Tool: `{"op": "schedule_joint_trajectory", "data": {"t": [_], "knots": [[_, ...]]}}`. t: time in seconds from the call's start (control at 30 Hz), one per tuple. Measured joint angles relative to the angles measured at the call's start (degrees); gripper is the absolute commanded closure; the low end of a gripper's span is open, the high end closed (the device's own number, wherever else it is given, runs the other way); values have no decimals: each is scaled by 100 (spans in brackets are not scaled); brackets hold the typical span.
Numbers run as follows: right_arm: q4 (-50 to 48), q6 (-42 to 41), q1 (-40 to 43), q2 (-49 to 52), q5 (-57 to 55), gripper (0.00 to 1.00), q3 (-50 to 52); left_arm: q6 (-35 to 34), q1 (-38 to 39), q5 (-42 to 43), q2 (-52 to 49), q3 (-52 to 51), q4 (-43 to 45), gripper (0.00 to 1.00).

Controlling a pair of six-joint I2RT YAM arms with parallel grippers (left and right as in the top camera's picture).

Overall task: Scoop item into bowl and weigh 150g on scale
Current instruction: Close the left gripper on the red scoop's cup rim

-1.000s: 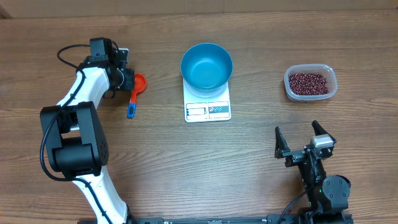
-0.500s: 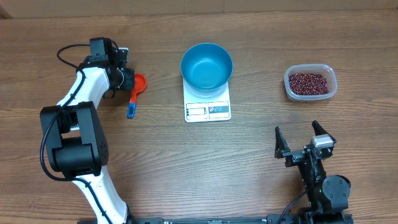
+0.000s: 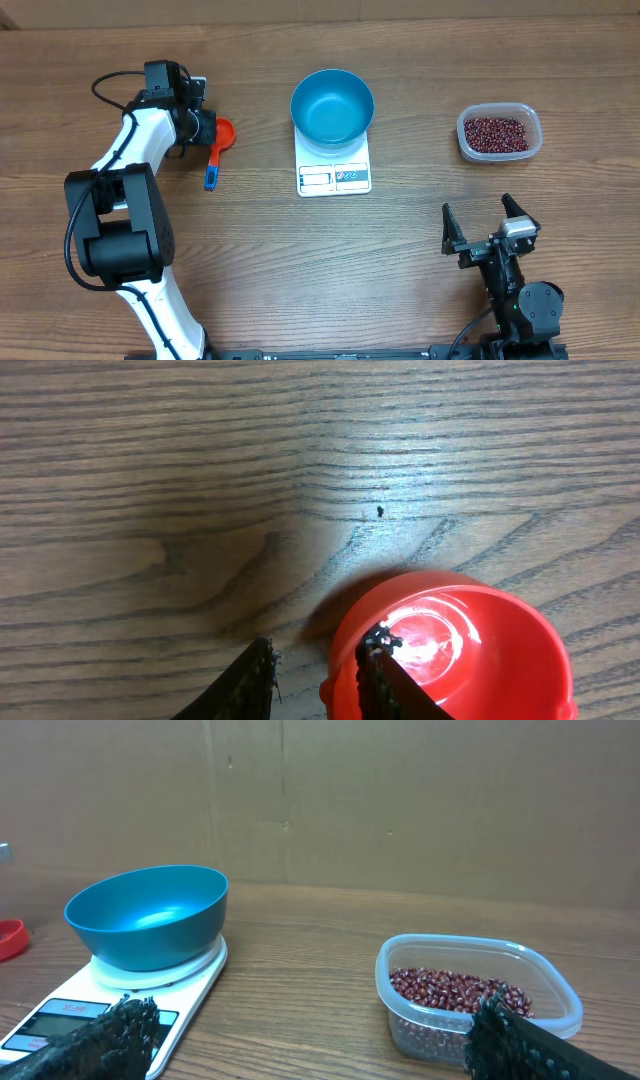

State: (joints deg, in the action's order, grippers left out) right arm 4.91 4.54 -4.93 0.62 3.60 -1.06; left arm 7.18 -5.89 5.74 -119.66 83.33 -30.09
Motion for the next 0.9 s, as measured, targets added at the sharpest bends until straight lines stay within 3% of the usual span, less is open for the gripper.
{"op": "schedule_joint_trajectory", "data": {"t": [0.63, 0.9], "knots": [[4, -4, 0, 0, -2, 0, 0, -22, 0, 0, -4, -96, 142, 73], [4, -2, 0, 0, 0, 0, 0, -105, 0, 0, -7, -122, 142, 82]]}}
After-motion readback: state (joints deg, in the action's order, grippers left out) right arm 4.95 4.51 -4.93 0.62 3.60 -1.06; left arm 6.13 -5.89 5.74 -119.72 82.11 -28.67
